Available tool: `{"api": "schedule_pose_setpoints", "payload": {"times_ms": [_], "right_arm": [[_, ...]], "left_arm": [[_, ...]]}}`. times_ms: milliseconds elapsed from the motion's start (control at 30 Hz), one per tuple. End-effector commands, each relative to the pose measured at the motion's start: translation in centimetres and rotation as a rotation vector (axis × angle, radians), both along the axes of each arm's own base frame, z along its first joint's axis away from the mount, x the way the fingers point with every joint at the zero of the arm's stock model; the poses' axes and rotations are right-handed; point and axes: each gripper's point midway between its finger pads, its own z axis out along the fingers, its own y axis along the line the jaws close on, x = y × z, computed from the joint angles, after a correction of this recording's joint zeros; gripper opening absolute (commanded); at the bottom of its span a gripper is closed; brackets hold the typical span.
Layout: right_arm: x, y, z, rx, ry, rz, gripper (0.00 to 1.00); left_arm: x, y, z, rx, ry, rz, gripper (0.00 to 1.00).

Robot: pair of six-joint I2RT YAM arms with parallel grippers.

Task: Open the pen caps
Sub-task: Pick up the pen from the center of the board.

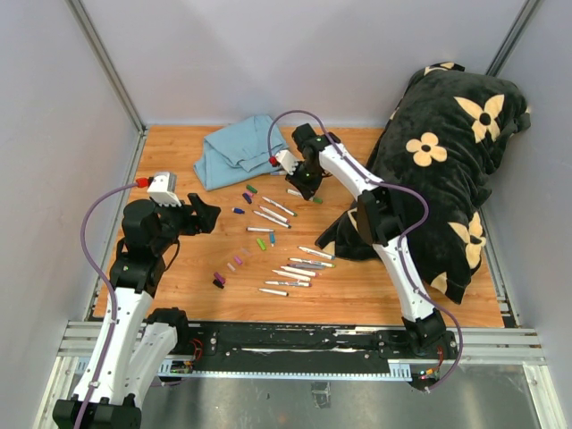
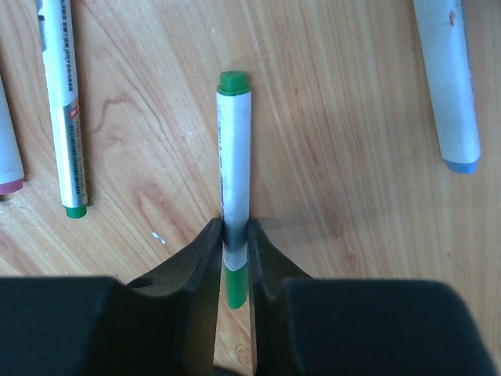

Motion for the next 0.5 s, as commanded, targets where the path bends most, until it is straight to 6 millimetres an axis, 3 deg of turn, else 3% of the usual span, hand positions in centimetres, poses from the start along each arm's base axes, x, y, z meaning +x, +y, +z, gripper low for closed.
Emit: {"api": "schedule_pose_setpoints", "payload": {"times_ms": [0,133,333,467], "right_arm": [[-2.4,0.8,-2.9,-0.046,0.079,0.056,0.12],[-1.4,0.5,-0.8,-0.019,0.029,0.013,0.02],[-0.3,-0.1,5.9,0.242,0.004,-0.142,0.01],[-0.8,-0.5,9.8,0.450,0.070,-0.222,0.01]], "left_arm": [[-0.1,0.0,0.4,0.007,-0.027,-0.012,0.81],[-0.2,-0.5,0.5,-0.002,-0.032,-0.038,0.81],[-1.2,-3.5,1.2,-0.083,-0.049,-0.205,0.81],[-1.8,-5.4,1.6,-0.222,-0.050,-0.287,0.81]]}}
